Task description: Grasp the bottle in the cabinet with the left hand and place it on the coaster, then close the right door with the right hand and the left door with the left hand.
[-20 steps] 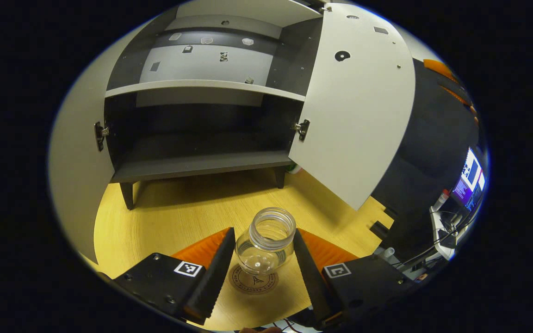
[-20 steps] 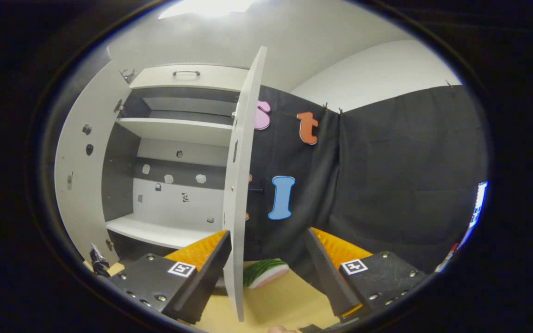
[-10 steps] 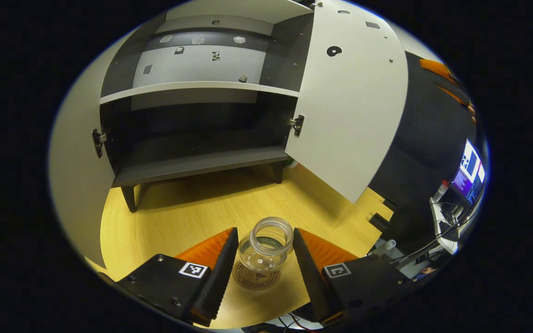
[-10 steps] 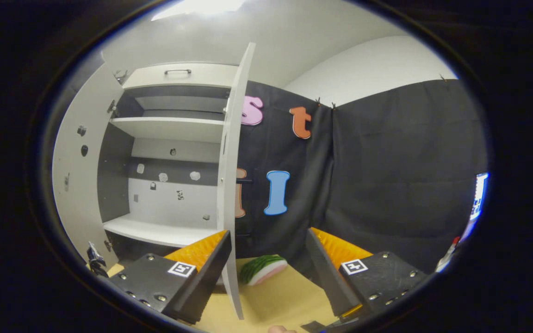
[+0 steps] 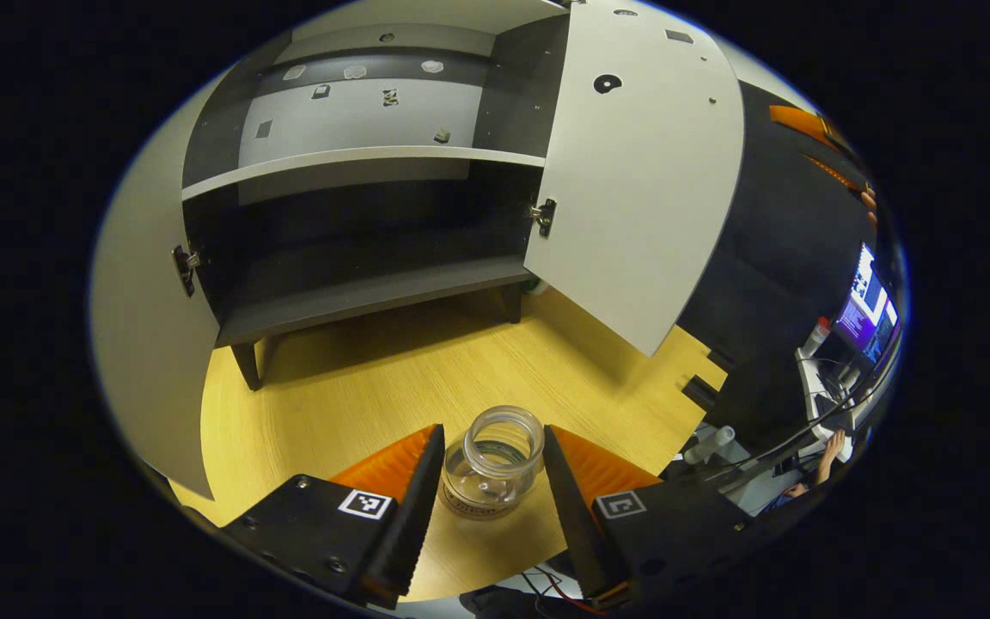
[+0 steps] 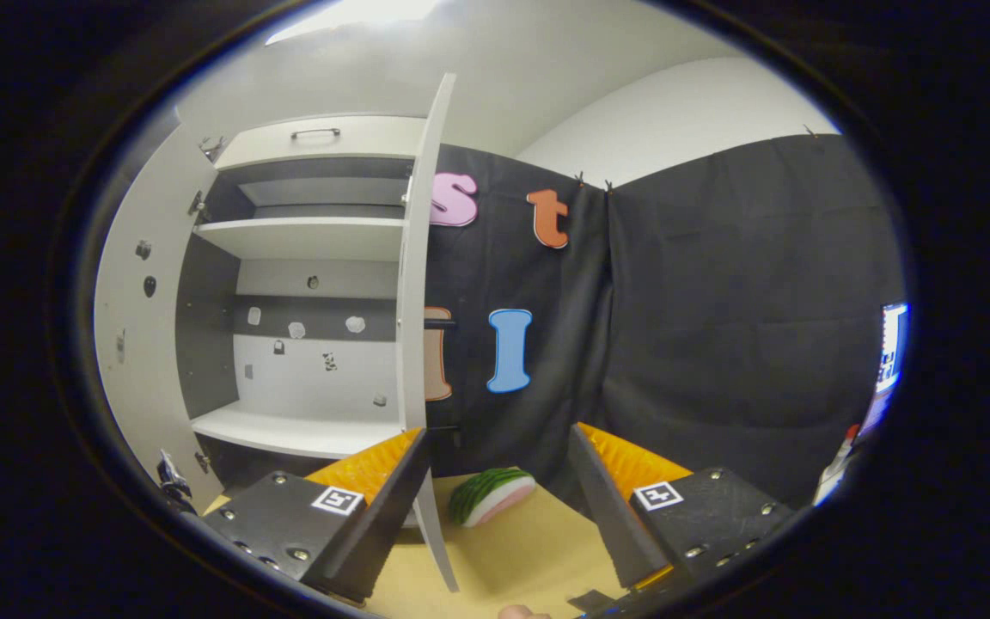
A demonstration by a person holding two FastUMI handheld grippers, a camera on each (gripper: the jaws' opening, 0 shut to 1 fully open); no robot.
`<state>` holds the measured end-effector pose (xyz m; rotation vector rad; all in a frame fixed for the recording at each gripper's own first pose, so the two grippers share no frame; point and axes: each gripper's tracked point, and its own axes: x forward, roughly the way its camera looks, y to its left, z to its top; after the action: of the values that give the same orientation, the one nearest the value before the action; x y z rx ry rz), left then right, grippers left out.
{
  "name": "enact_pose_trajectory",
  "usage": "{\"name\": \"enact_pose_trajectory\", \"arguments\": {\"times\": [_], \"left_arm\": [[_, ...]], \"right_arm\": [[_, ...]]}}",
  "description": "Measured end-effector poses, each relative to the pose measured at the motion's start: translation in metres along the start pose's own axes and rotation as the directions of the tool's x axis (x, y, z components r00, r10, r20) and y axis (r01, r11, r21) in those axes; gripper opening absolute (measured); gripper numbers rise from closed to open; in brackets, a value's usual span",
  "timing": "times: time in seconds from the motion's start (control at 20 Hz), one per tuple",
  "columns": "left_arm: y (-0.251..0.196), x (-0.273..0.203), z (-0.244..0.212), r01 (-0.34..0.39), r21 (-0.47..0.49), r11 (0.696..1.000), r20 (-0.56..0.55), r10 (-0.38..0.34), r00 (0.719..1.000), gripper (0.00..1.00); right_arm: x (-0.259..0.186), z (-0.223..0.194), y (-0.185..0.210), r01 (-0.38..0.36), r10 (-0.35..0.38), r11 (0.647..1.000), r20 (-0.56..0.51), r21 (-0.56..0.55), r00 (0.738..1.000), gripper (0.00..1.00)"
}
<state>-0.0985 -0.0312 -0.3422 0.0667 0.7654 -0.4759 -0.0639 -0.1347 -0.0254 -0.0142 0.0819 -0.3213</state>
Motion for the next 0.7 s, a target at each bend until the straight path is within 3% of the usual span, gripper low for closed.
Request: {"name": "enact_pose_trajectory", "arguments": {"times": [0.2,0.35,0.4,0.45,0.7], "left_arm": [[-0.002,0.004,0.003,-0.004,0.012,1.0,-0.008,0.004,1.0,0.72],[-0.001,0.007,0.008,-0.016,0.051,0.999,-0.003,0.016,1.0,0.77],[0.0,0.007,0.011,-0.023,0.06,0.998,0.004,0.023,1.0,0.83],[-0.002,0.007,0.014,-0.017,0.06,0.998,0.008,0.016,1.0,0.8],[-0.006,0.006,0.024,-0.003,0.042,0.999,0.026,0.002,1.0,0.89]], "right_arm": [[0.0,-0.003,0.0,-0.002,0.002,1.0,-0.005,-0.001,1.0,0.99],[0.002,-0.004,0.0,-0.001,0.001,1.0,-0.008,-0.003,1.0,0.99],[0.002,-0.005,0.0,-0.001,0.001,1.0,-0.009,-0.003,1.0,0.99],[0.002,-0.005,-0.001,0.0,0.0,1.0,-0.008,-0.002,1.0,0.96],[0.004,-0.004,-0.002,0.002,-0.002,1.0,-0.003,-0.001,1.0,0.99]]}}
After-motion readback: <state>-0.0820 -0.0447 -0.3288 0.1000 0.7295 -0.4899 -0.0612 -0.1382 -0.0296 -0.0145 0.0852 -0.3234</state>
